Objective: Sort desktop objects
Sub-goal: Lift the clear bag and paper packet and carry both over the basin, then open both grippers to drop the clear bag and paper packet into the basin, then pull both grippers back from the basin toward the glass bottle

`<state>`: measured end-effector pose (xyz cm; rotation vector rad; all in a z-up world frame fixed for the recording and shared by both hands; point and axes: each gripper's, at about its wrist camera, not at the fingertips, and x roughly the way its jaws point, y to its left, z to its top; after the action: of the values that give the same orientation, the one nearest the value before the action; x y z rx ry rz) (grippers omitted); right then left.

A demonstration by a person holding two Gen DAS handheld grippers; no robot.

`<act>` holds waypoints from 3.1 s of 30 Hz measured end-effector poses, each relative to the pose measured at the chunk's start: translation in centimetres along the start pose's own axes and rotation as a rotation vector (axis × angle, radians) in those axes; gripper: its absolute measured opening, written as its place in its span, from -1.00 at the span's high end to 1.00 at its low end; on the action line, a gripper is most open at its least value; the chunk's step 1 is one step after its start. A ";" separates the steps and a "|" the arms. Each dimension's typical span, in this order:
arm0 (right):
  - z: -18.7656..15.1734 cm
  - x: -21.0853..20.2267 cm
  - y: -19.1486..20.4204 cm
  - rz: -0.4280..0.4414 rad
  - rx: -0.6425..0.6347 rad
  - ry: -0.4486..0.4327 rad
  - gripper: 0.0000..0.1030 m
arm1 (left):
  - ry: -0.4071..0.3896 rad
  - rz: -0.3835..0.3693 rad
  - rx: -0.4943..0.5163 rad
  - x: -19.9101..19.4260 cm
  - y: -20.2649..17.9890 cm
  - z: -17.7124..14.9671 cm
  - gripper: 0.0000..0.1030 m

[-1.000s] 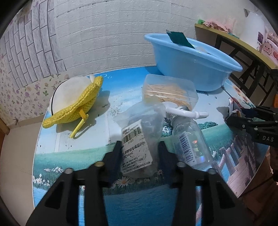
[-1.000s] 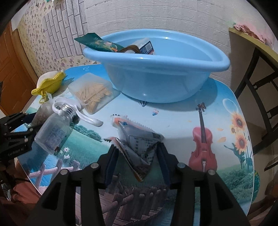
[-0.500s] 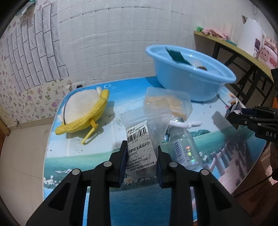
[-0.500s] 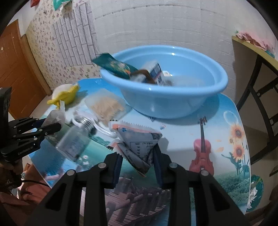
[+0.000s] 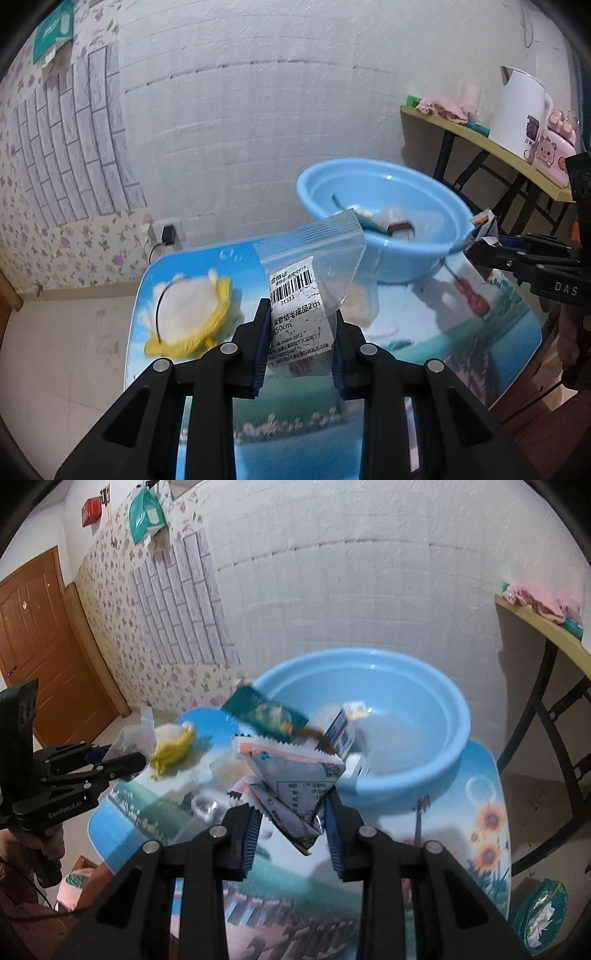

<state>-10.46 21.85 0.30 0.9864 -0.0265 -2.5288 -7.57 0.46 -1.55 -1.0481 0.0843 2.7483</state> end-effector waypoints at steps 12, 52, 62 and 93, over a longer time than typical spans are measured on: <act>3.4 3.6 -4.1 -0.045 0.087 -0.025 0.40 | -0.028 -0.069 0.070 3.4 -3.3 6.0 0.49; 3.4 5.7 -7.5 -0.047 0.103 0.011 0.18 | 0.057 -0.060 0.134 9.5 -8.7 8.4 -0.48; 3.3 3.5 -6.5 -0.066 0.100 -0.016 0.18 | 0.022 -0.027 0.103 6.7 -7.9 7.4 -0.93; -1.6 0.8 -2.1 -0.141 0.161 0.054 -0.39 | 0.004 0.092 -0.026 1.0 -0.5 -1.6 -0.99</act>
<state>-10.77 23.69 -1.76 1.1555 -0.1524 -2.6602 -7.16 0.92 -3.40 -1.0831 0.1003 2.8368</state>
